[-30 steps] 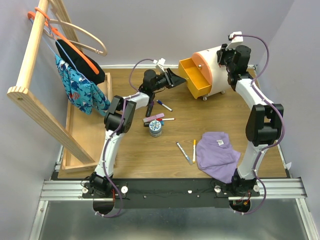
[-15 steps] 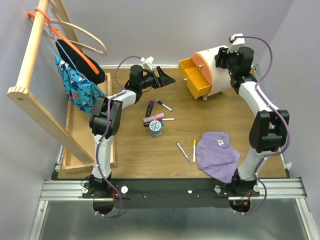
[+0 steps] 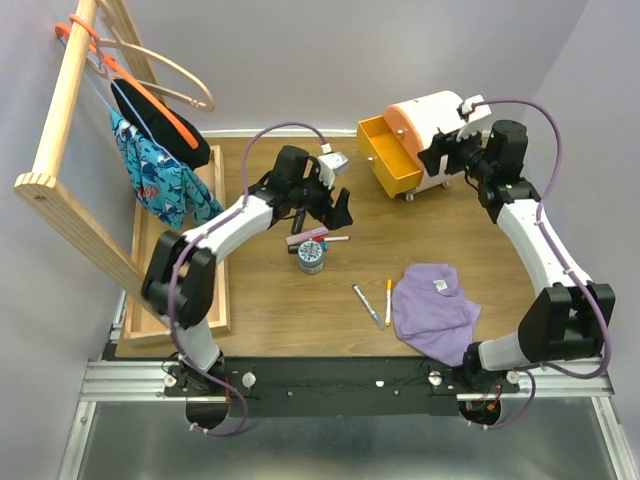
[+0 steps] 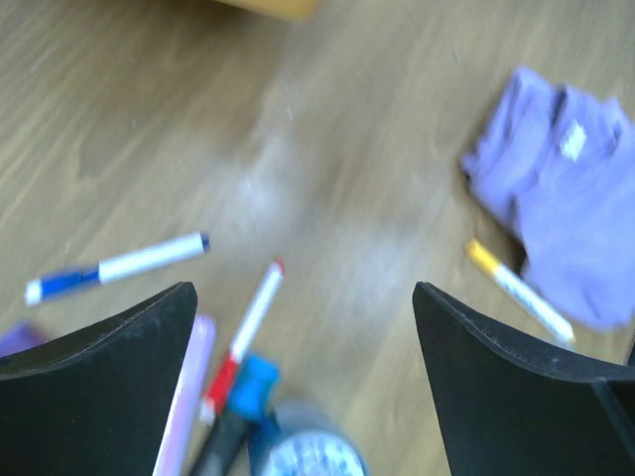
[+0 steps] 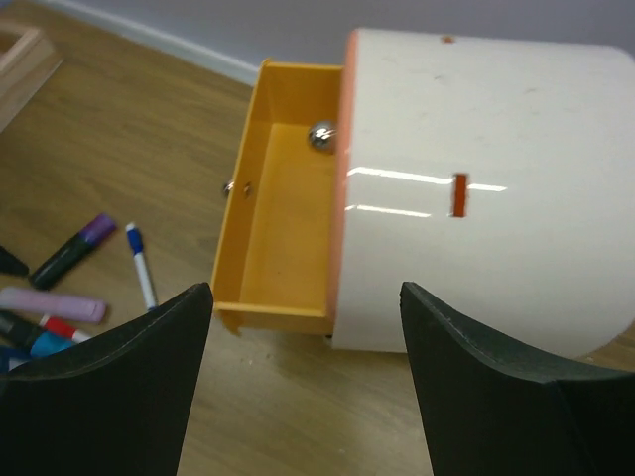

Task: Sort the stationery into containers
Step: Pick up the stationery from the center of the board.

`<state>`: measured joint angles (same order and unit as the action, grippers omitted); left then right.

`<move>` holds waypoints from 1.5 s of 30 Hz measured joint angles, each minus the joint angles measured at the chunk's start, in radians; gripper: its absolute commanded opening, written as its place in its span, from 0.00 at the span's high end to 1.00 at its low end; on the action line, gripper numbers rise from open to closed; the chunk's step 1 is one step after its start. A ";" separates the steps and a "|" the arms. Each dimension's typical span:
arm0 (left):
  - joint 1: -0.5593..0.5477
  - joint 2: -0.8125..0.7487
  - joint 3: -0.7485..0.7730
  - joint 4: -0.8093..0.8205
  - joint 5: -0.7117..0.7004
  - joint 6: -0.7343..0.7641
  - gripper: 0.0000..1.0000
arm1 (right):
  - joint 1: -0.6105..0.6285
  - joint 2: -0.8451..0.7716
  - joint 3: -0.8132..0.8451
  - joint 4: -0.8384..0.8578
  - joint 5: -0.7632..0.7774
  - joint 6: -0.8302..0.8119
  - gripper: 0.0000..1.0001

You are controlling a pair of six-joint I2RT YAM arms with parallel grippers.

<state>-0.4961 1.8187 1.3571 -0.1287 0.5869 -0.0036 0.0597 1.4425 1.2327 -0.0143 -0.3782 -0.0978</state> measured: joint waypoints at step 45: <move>0.228 -1.224 -0.686 -0.342 -0.168 0.193 0.01 | 0.694 0.730 0.610 -0.881 -0.222 -0.950 0.04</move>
<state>-0.2680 0.5949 0.6716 -0.4706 0.4187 0.1894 0.7532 2.1723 1.8431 -0.8951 -0.6003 -1.0481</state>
